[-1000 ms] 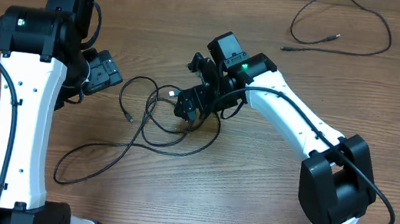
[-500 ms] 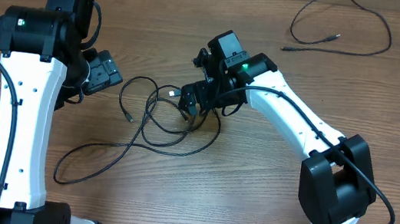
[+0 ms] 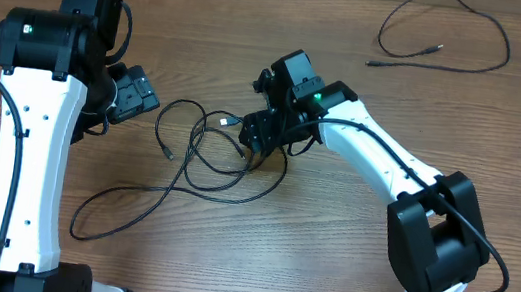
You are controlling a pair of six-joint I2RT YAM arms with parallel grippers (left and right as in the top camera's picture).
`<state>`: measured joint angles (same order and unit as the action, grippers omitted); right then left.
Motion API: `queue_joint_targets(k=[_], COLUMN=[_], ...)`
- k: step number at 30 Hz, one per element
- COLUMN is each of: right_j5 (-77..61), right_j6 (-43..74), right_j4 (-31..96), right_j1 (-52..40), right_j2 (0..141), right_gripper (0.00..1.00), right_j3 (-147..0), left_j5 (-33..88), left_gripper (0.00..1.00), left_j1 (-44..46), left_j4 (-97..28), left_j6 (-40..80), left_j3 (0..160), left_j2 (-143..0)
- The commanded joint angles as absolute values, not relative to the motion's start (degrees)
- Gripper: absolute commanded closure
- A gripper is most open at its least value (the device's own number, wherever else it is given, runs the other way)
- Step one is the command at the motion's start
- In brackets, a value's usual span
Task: Untangle cables
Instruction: 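Move the right gripper to the remaining cable loops at center, then grasp a strand of the central cable with the right gripper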
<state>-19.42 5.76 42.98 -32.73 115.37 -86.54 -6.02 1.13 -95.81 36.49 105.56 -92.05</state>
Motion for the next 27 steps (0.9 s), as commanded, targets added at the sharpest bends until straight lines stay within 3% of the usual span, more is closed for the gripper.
queue_joint_targets(k=[1,3,10,14,17,22,27], right_j5=[-22.44,-22.37,-22.37,-22.63,-22.61,-22.59,-22.61], right_j6=[5.76,6.26,6.9,9.19,9.26,9.78,12.01], right_j4=[39.62,37.32,34.04,33.52,33.15,33.06,36.73], right_j1=[-33.06,-33.06,-33.08,-33.32,-33.56,-33.56,-32.1], right_j2=[116.05,116.07,116.42,117.82,118.72,118.63,117.58], right_gripper=[0.39,0.46,0.49,0.59,0.67,0.96,0.96], right_j3=[-84.33,-82.91,-80.42,-80.31,-80.31,-80.79,-85.38], left_j5=[-5.93,-5.93,-5.93,-5.93,-5.93,-5.93,-5.96], left_gripper=[0.0,0.0,0.0,0.0,0.01,0.0,0.0], left_j1=[1.15,1.15,1.15,1.15,1.15,1.15,1.15], left_j4=[-95.72,-95.72,-95.72,-95.72,-95.72,-95.72,-95.72], left_j6=[36.21,36.21,36.21,36.21,36.18,36.21,36.21], left_j3=[105.19,105.19,105.19,105.19,105.19,105.19,105.19], left_j2=[-92.16,-92.16,-92.16,-92.16,-92.16,-92.16,-92.16])
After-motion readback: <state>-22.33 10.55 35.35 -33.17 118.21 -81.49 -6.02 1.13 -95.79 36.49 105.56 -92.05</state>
